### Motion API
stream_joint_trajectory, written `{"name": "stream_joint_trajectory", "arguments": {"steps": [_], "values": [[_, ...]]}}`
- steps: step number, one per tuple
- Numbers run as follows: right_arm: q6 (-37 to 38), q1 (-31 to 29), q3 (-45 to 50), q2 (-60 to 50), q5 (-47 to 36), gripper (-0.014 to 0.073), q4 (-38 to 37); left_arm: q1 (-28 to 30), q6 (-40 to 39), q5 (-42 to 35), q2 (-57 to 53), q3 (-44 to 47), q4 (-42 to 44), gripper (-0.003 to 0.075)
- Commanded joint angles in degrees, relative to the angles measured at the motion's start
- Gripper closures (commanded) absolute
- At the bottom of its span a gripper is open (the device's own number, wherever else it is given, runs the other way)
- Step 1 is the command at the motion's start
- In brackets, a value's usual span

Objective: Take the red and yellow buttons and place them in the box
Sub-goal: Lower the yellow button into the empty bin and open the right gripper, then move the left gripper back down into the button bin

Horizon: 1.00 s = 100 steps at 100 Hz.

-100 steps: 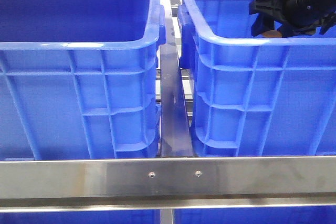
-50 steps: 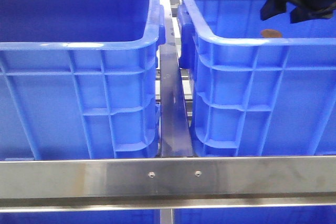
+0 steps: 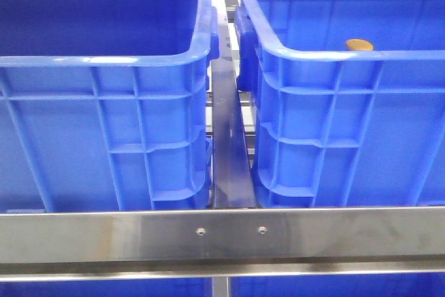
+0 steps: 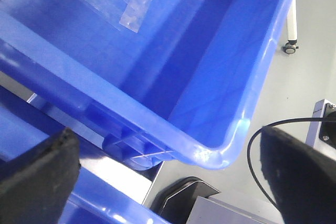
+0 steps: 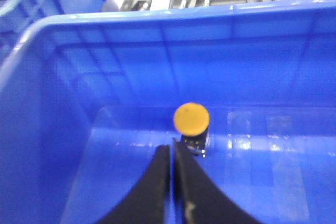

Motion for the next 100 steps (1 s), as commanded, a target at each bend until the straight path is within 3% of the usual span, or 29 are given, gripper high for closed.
{"name": "stream_joint_trajectory", "arguments": {"steps": [1, 41, 65, 100], "values": [[-0.8, 0.0, 1.5, -6.0, 2.2, 0.0667, 1.0, -0.3, -0.1, -1.0, -2.3, -1.7, -3.0, 0.0069], [-0.8, 0.0, 15.1, -24.4, 5.1, 0.0663, 1.0, -0.3, -0.1, -1.0, -2.3, -1.7, -3.0, 0.0069], [-0.8, 0.0, 17.4, -29.2, 5.1, 0.0663, 1.0, -0.1, -0.2, -1.0, -2.3, -1.7, -2.7, 0.0069], [-0.8, 0.0, 17.4, -29.2, 5.1, 0.0663, 1.0, 7.3, -11.5, -2.4, -2.3, -1.7, 1.2, 0.0069]]}}
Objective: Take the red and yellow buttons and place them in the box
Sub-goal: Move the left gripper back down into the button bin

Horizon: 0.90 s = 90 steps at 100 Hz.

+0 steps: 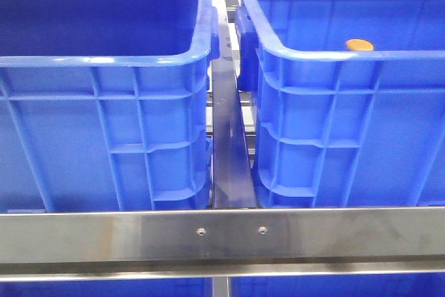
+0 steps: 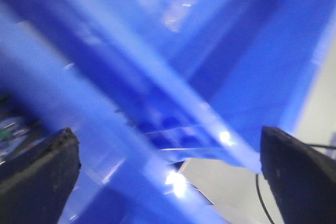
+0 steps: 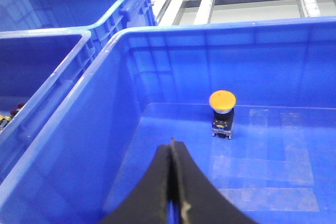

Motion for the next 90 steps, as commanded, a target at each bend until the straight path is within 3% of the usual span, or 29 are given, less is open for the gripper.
{"name": "stream_joint_trajectory", "arguments": {"steps": [1, 27, 68, 78, 90], "values": [[-0.8, 0.0, -1.5, -0.4, 0.9, 0.0663, 1.0, 2.4, -3.7, -2.0, -2.3, -1.7, -0.8, 0.0069], [-0.8, 0.0, -1.5, -0.4, 0.9, 0.0663, 1.0, 7.3, -8.5, -2.2, -2.3, -1.7, 4.5, 0.0069], [-0.8, 0.0, -1.5, -0.4, 0.9, 0.0663, 1.0, 7.6, -33.1, -2.9, -2.3, -1.7, 36.4, 0.0069], [-0.8, 0.0, -1.5, -0.4, 0.9, 0.0663, 1.0, 7.6, -37.7, -1.9, -1.8, -1.7, 39.5, 0.0069], [-0.8, 0.0, -1.5, -0.4, 0.9, 0.0663, 1.0, 7.6, -37.8, -1.7, 0.0, -1.7, 39.4, 0.0069]]}}
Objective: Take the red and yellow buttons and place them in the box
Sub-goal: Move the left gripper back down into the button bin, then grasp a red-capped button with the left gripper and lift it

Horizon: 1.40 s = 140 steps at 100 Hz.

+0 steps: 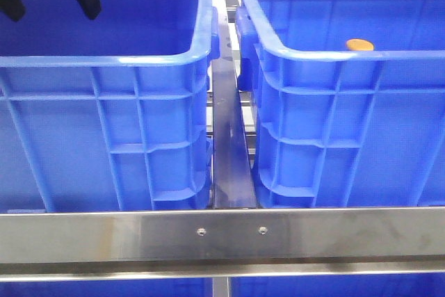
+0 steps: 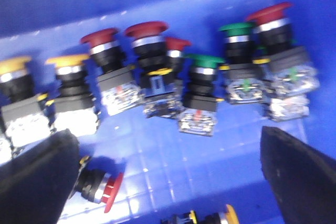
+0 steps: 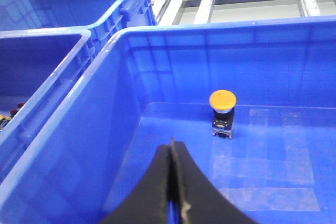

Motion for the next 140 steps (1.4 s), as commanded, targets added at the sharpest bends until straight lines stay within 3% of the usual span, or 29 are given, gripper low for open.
{"name": "stream_joint_trajectory", "arguments": {"steps": [1, 94, 108, 127, 140], "values": [[-0.8, 0.0, -1.5, -0.4, 0.9, 0.0663, 1.0, 0.2, -1.7, -1.7, -0.7, -1.7, 0.4, 0.0069], [-0.8, 0.0, -1.5, -0.4, 1.1, 0.0663, 1.0, 0.3, -1.7, -9.5, 10.8, -2.4, 0.4, 0.0076], [-0.8, 0.0, -1.5, -0.4, 1.1, 0.0663, 1.0, 0.3, -1.7, -9.6, 10.8, -2.4, 0.4, 0.0155], [-0.8, 0.0, -1.5, -0.4, 1.1, 0.0663, 1.0, 0.3, -1.7, -9.6, 10.8, -2.4, 0.4, 0.0377], [-0.8, 0.0, -1.5, -0.4, 1.1, 0.0663, 1.0, 0.3, -1.7, -9.6, 10.8, -2.4, 0.4, 0.0486]]}}
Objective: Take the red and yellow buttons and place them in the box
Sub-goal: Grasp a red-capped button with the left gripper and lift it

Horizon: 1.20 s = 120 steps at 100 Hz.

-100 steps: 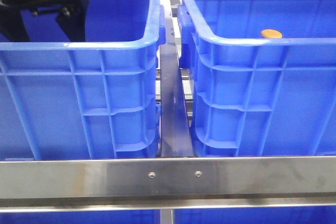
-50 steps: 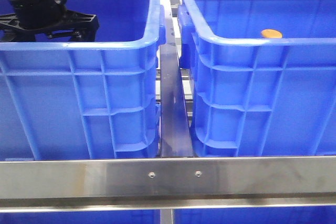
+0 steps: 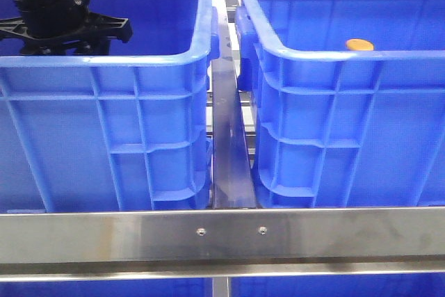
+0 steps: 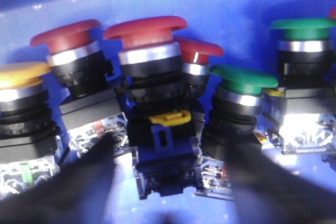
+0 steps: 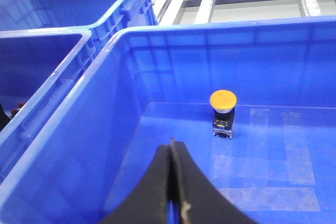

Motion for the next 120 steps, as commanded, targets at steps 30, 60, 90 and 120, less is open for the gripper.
{"name": "stream_joint_trajectory", "arguments": {"steps": [30, 60, 90, 120], "values": [[-0.8, 0.0, -1.5, -0.4, 1.0, 0.0663, 1.0, 0.1, -0.7, -2.2, -2.8, -2.0, 0.0, 0.0566], [-0.8, 0.0, -1.5, -0.4, 1.0, 0.0663, 1.0, -0.7, 1.8, -2.1, -8.2, -2.0, -0.8, 0.0566], [-0.8, 0.0, -1.5, -0.4, 1.0, 0.0663, 1.0, -0.8, 15.4, -1.1, -16.0, -2.0, -15.0, 0.0566], [-0.8, 0.0, -1.5, -0.4, 1.1, 0.0663, 1.0, -0.8, 33.6, 4.4, -19.0, -2.0, -33.7, 0.0567]]}}
